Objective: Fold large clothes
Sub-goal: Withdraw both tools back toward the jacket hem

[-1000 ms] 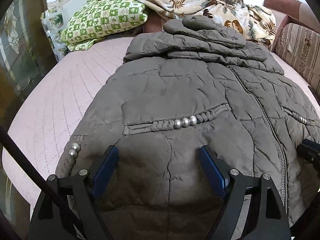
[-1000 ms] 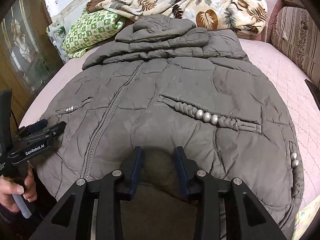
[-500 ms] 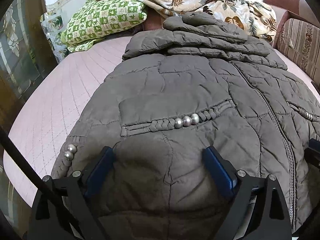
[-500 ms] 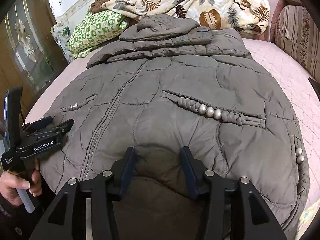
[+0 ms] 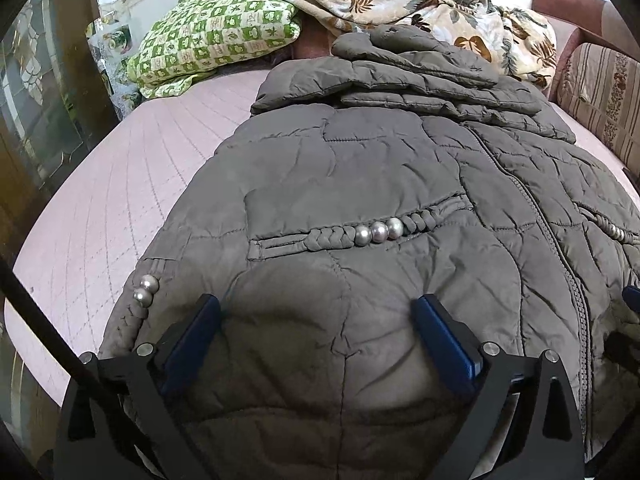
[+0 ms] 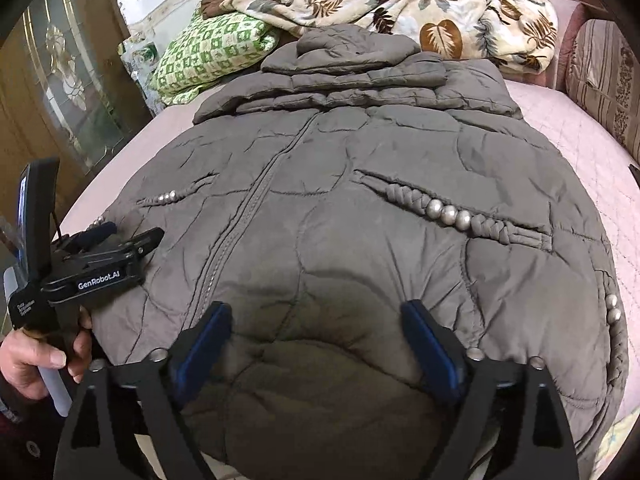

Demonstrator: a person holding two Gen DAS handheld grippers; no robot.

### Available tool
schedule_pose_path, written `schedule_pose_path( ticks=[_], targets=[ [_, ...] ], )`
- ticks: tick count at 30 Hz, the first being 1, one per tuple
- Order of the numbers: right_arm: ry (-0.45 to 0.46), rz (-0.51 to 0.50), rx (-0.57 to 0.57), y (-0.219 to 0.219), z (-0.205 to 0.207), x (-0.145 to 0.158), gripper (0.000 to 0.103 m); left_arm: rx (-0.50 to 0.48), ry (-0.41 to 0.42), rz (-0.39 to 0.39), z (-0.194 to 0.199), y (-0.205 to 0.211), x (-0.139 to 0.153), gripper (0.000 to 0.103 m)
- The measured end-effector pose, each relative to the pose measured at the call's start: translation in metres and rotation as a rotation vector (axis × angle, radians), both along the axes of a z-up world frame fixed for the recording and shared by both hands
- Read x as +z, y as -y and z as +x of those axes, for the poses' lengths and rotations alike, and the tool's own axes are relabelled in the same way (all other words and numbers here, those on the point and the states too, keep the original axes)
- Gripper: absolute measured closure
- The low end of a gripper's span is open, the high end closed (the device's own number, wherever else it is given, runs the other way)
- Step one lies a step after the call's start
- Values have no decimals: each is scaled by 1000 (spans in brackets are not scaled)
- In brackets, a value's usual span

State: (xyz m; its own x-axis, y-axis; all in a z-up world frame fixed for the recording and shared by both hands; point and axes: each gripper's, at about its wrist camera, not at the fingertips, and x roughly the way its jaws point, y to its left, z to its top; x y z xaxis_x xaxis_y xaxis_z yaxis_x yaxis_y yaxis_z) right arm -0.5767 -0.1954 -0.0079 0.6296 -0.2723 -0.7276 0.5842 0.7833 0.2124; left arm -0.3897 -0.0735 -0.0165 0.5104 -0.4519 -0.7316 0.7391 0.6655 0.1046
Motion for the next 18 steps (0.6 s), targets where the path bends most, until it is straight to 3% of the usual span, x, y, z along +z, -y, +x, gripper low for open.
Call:
schedule_pose_path(
  ticks=[7, 18],
  targets=[
    [-21, -21, 7, -5, -5, 5, 12, -3, -3, -4, -2, -2, 0, 4],
    [87, -42, -93, -13, -49, 26, 12, -1, -3, -26, -7, -11, -2, 3]
  ],
)
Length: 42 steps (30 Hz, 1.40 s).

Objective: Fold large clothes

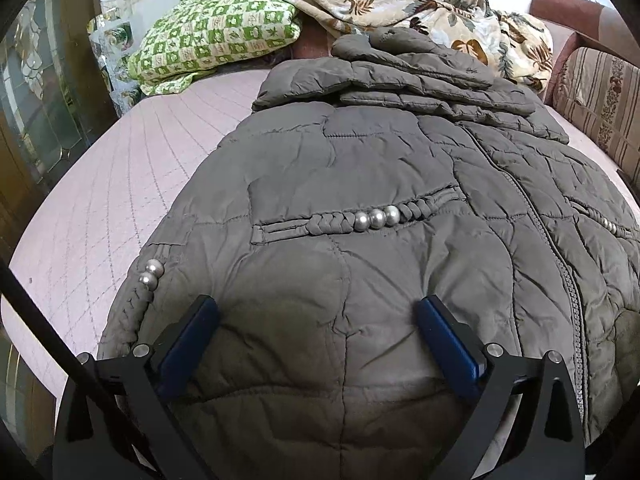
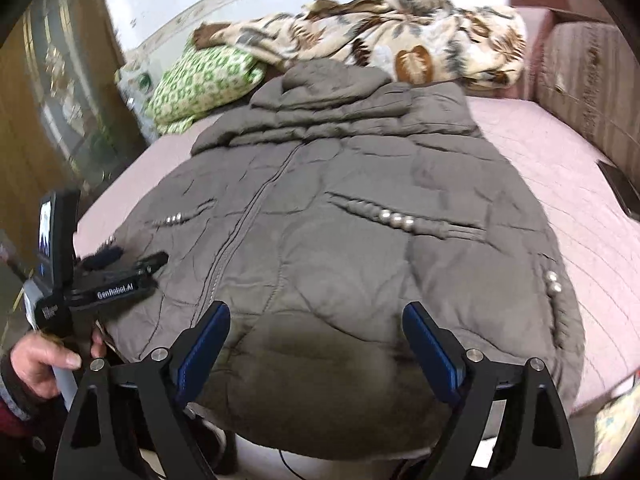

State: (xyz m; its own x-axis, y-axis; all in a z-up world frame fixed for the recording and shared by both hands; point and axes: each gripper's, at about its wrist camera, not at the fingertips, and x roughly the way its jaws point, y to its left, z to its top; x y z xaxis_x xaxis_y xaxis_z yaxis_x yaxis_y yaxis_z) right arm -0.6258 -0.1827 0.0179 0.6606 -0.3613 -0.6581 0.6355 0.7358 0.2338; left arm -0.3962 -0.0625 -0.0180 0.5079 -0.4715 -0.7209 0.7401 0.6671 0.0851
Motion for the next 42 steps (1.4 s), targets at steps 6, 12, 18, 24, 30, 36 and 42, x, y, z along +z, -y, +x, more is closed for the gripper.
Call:
schedule_pose_path(
  ticks=[6, 12, 18, 24, 30, 36, 42],
  targets=[
    [10, 33, -39, 2, -10, -4, 12, 36, 22, -20, -4, -1, 0, 3],
    [26, 33, -67, 4, -12, -3, 12, 26, 36, -25, -5, -3, 0, 2],
    [56, 49, -84, 8, -13, -3, 12, 16, 36, -21, -6, -5, 1, 2],
    [51, 40, -76, 10, -9, -2, 12, -7, 45, -2, -8, -7, 7, 2],
    [60, 49, -90, 14, -14, -4, 12, -37, 65, -41, -15, -16, 18, 2],
    [86, 65, -134, 20, -26, -4, 12, -60, 77, -78, -22, -22, 27, 2],
    [76, 50, -139, 19, -25, -4, 12, -56, 92, -100, -24, -26, 31, 2]
  ],
)
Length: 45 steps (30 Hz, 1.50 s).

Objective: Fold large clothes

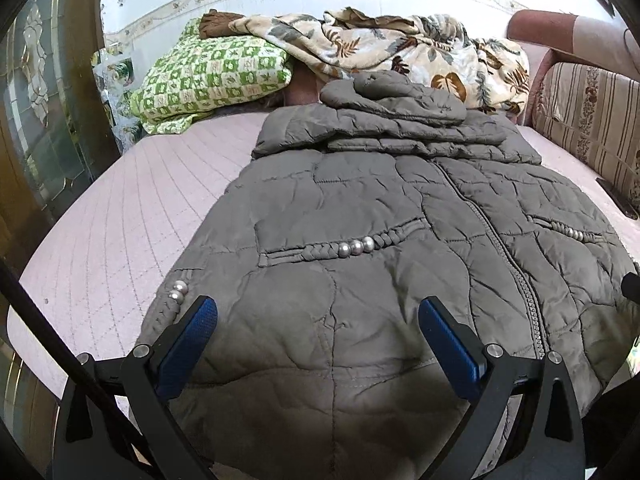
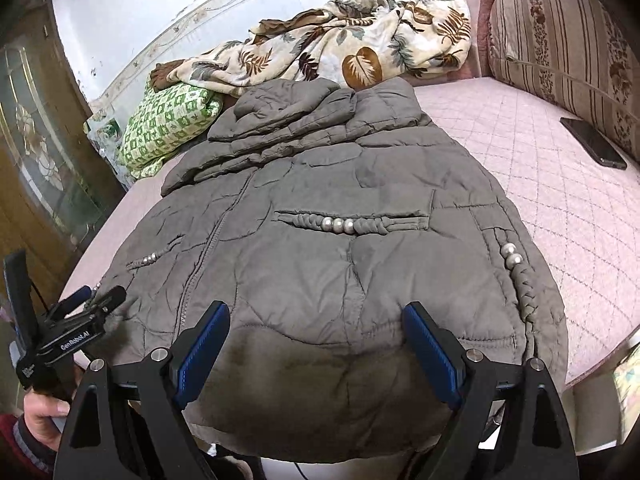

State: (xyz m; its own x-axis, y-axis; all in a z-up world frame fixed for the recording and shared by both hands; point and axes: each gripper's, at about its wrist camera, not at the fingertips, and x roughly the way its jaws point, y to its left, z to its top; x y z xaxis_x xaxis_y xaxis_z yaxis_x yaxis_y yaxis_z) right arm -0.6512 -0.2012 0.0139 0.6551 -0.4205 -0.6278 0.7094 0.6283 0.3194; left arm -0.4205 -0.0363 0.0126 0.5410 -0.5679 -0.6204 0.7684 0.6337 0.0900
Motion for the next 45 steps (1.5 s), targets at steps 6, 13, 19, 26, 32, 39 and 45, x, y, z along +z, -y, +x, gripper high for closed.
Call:
schedule_pose_path(
  ticks=[6, 13, 19, 26, 32, 39, 45],
  targets=[
    [-7, -7, -17, 0, -5, -1, 12, 16, -3, -14, 4, -3, -6, 2],
    [1, -9, -53, 1, -16, -3, 12, 15, -2, -24, 7, -3, -9, 2],
    [6, -28, -52, 3, -11, 0, 12, 35, 8, -31, 9, -8, -7, 2],
    [9, -59, -6, -6, 2, 6, 12, 94, -27, -62, 4, -33, -4, 2],
    [-47, -78, 54, -18, 16, -1, 12, 78, -20, -35, -3, -27, -7, 2],
    [-56, -78, 34, -21, 8, -5, 12, 54, -20, -9, -8, -19, -10, 2],
    [-61, -80, 26, -20, 5, -6, 12, 35, 6, -10, -14, -18, -9, 2]
  ],
)
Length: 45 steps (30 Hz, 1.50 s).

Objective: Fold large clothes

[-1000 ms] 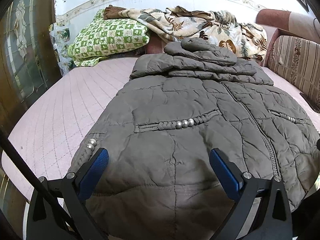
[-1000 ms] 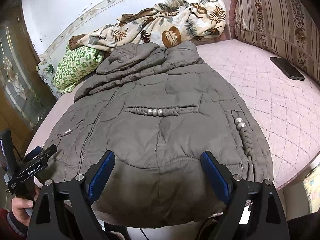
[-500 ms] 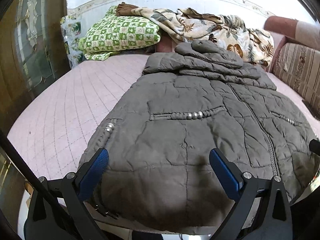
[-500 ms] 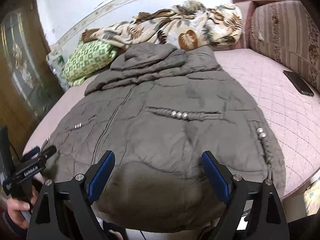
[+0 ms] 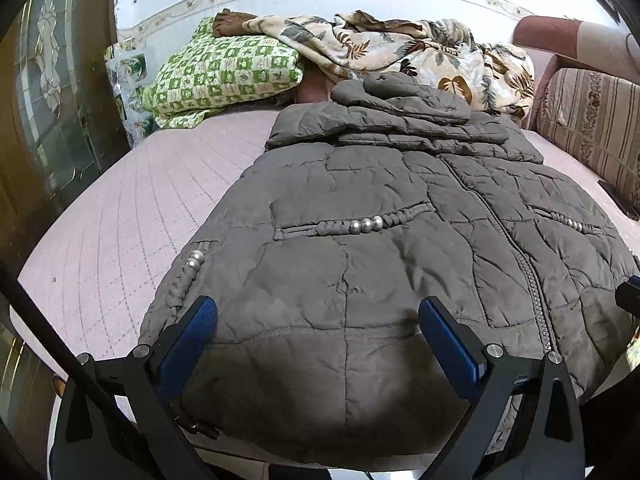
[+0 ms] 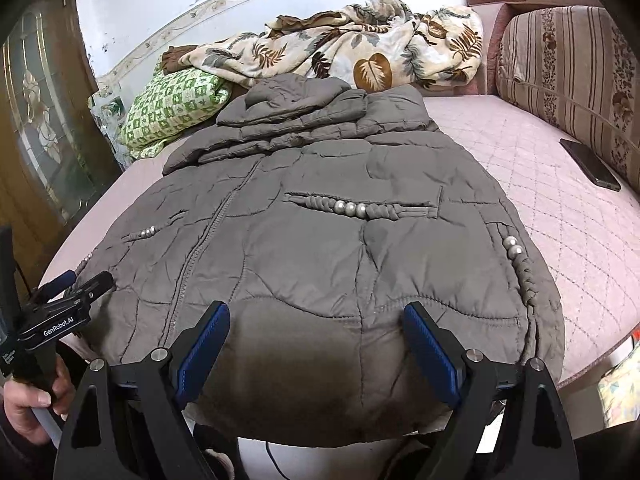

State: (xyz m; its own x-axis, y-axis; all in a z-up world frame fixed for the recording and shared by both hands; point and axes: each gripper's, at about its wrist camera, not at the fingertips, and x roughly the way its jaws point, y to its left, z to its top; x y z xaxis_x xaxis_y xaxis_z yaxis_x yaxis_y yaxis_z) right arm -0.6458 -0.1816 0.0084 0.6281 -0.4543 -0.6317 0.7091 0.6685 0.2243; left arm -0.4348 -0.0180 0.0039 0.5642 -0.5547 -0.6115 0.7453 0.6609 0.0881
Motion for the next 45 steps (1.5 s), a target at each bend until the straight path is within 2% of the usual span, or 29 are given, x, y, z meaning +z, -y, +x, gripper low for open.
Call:
schedule_pose_path(
  ticks=[17, 20, 22, 25, 28, 33, 45],
  targets=[
    [-5, -14, -8, -1, 0, 3, 12, 10, -3, -5, 2, -1, 1, 2],
    [16, -29, -21, -4, -3, 18, 12, 32, -9, -27, 0, -4, 22, 2],
    [55, -38, -22, -9, -8, 36, 12, 44, -21, -77, -4, -10, 42, 2],
    [106, -49, -6, -20, -12, 59, 10, 32, 1, -96, -15, -12, 67, 2],
    [103, -113, 14, -34, -9, 75, 10, 16, 16, -103, -24, -11, 77, 2],
    [96, -121, 31, -43, -6, 76, 10, 4, -26, -89, -29, -10, 73, 2],
    [106, -93, 28, -45, -13, 73, 10, 1, -22, -71, -36, -13, 69, 2]
  ],
)
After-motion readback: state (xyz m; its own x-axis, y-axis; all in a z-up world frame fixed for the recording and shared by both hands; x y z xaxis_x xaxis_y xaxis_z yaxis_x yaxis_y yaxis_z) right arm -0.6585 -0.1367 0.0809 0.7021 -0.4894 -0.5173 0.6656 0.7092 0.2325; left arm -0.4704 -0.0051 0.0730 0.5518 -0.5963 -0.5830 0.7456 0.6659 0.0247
